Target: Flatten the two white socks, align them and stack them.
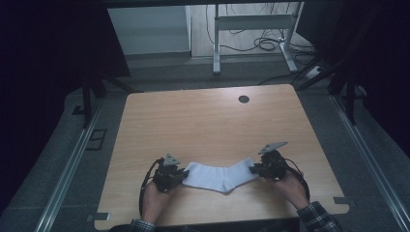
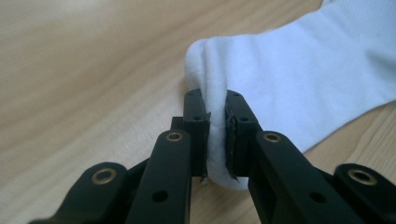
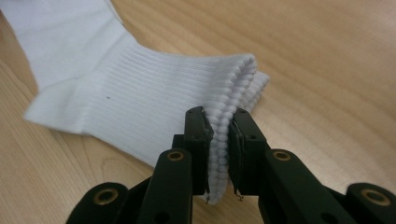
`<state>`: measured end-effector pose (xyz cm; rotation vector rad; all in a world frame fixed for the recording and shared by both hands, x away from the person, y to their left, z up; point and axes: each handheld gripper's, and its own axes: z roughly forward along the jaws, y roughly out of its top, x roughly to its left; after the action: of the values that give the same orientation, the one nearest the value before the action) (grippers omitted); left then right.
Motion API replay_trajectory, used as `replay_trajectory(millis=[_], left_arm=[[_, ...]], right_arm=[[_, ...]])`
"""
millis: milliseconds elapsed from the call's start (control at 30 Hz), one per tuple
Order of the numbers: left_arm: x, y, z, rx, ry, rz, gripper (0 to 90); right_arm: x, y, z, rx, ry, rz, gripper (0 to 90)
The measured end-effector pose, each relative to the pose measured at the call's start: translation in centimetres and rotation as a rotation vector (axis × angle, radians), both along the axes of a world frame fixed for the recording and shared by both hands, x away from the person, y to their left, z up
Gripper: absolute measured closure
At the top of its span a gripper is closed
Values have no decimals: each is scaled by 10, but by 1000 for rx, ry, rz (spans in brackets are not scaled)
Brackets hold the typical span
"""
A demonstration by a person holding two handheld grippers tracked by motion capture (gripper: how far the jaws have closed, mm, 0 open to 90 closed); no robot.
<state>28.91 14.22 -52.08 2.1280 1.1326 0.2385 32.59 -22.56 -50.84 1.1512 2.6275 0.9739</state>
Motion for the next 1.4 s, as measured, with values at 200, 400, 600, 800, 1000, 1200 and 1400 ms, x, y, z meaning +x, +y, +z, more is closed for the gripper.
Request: replay_trajectory(millis=[200,400,600,800,1000,1200,1400], left_arm=[[14,-1,16,-6,-43,5,811],[38,-8,31,0,-84,19,811],[65,-14,40,27,-119,45,810],[83,-18,32,64,-129,75,808],[97,-21,14,110,-116,98,806],[103,-21,1,136,-106,108,805],[105,-21,-10,133,-86,118,796]], right_arm=[[9,-2,18,34,-45,-10,777],[31,-4,32,51,-90,-44,775],[55,-4,38,41,-118,-86,774],[76,-1,33,24,-129,-116,774],[93,6,22,6,-133,-135,771],[101,11,9,-17,-123,-145,768],[106,9,-5,-19,-100,-161,751]])
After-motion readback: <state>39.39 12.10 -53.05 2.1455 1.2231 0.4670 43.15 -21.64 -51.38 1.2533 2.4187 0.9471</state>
